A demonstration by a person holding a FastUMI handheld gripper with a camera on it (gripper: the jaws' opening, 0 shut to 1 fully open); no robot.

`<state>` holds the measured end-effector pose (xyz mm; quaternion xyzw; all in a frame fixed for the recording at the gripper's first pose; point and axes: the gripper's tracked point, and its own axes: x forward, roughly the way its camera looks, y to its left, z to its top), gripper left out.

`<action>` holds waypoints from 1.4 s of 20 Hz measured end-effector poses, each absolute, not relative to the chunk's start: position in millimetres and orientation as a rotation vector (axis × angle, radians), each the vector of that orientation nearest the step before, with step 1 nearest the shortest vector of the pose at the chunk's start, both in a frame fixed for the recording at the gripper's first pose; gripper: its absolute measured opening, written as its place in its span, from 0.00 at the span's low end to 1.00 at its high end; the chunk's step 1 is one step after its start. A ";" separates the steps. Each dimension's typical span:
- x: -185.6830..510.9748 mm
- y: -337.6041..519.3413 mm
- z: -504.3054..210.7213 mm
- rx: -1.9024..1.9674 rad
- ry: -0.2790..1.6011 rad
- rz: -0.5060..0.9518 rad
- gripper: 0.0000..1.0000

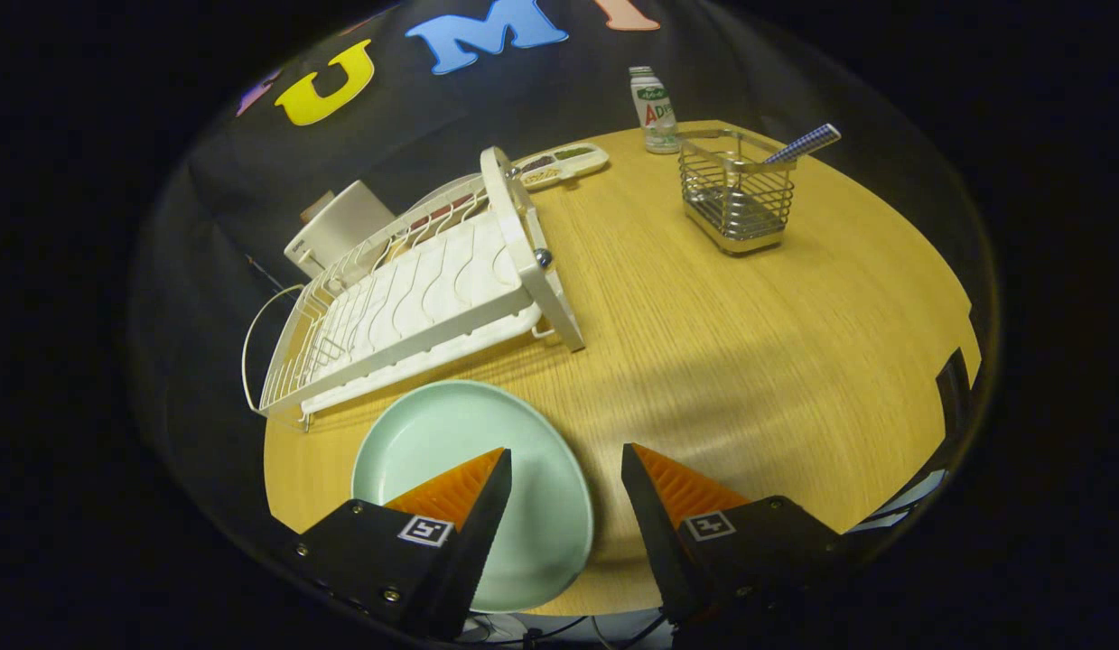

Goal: Take the plate from the dish rack, then take the spoon from the basket and place it into the plate.

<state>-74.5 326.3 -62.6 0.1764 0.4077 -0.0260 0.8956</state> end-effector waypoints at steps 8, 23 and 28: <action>-31.6 232.0 11.2 0.403 0.597 -0.303 0.78; 38.2 106.5 31.0 0.576 0.426 -0.598 0.61; 47.2 96.7 16.7 0.580 0.445 -0.606 0.61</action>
